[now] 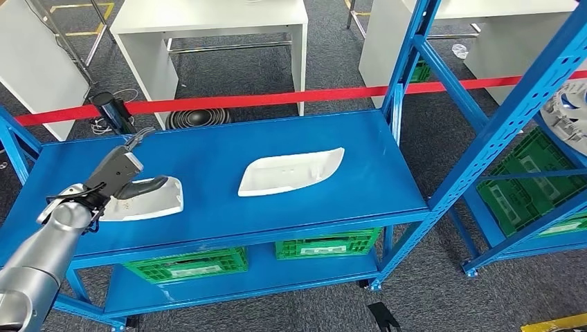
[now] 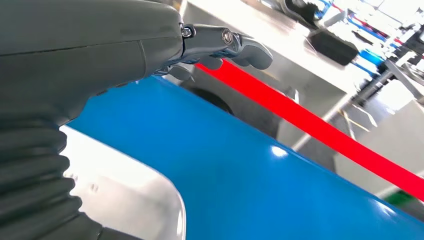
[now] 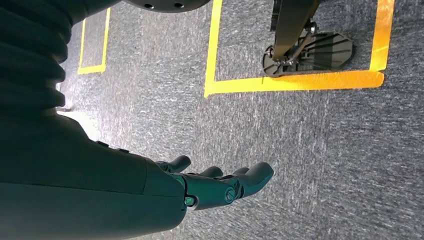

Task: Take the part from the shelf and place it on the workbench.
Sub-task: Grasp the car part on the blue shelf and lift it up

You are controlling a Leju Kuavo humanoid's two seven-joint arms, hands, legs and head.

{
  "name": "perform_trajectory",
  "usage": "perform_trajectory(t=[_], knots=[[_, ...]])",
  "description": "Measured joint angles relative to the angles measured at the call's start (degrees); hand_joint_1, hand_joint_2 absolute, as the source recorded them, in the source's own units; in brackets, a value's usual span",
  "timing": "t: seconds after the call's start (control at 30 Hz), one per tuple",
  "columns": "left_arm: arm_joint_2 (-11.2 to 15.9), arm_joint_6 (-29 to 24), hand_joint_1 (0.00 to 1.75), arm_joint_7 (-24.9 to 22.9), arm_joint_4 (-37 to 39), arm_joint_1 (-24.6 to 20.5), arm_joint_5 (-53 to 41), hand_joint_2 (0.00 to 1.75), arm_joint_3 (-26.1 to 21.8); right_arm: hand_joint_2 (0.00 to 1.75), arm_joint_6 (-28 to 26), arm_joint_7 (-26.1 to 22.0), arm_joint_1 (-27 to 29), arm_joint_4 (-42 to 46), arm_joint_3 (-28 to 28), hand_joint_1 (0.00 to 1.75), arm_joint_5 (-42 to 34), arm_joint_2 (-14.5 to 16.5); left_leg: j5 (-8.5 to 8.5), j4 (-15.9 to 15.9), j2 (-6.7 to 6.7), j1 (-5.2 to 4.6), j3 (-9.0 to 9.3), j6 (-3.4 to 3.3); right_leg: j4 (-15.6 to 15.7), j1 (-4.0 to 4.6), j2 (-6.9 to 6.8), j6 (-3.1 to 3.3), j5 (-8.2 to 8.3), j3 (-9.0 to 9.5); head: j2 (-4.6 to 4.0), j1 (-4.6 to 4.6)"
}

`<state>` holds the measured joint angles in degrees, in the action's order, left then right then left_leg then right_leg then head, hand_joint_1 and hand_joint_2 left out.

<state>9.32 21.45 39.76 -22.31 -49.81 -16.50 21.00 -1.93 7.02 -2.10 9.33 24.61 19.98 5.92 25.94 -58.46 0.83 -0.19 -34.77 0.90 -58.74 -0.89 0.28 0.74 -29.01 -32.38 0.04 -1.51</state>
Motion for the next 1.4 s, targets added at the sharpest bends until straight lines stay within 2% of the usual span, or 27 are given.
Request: perform_trajectory(t=[0.3,0.47,0.67,0.97,1.4], knots=[[3.52,14.63,0.00,0.56,-10.25,6.72,15.27,1.75,-4.09,1.75,0.61,-0.44,0.09,0.00,0.91,0.00,-0.15,-0.02,-0.14,0.03,-0.05,-0.01,0.05,-0.25,0.06,0.01,0.00,-0.27,0.12,0.01,0.00,0.02],[6.01,16.34,0.00,0.59,-15.67,10.11,14.14,1.75,-4.45,1.75,0.66,-0.68,0.16,0.00,1.62,0.00,-0.18,-0.02,-0.14,0.10,-0.15,-0.01,0.15,-0.24,0.05,0.02,0.06,-0.29,0.13,0.02,0.00,0.03],[8.13,15.11,0.00,0.54,-17.83,13.47,10.85,1.75,-3.75,1.75,0.81,-0.53,0.16,0.00,2.03,0.00,-0.18,-0.05,-0.16,0.13,-0.15,0.00,0.18,-0.23,0.05,0.02,0.07,-0.29,0.13,0.02,0.00,0.03],[8.95,13.81,0.00,0.53,-18.32,14.36,8.77,1.75,-2.86,1.75,0.86,-0.42,0.14,0.00,2.15,0.00,-0.10,-0.09,-0.16,0.12,-0.14,0.00,0.18,-0.24,0.05,0.01,0.06,-0.29,0.13,0.05,0.00,0.02],[7.69,-0.51,0.00,-0.55,-15.74,14.34,-4.38,1.75,3.28,1.75,0.64,0.03,0.07,0.00,2.85,0.00,0.52,-0.09,-0.17,0.12,-0.16,0.00,0.21,-0.24,0.05,0.01,0.07,-0.29,0.13,0.03,0.00,0.03]])
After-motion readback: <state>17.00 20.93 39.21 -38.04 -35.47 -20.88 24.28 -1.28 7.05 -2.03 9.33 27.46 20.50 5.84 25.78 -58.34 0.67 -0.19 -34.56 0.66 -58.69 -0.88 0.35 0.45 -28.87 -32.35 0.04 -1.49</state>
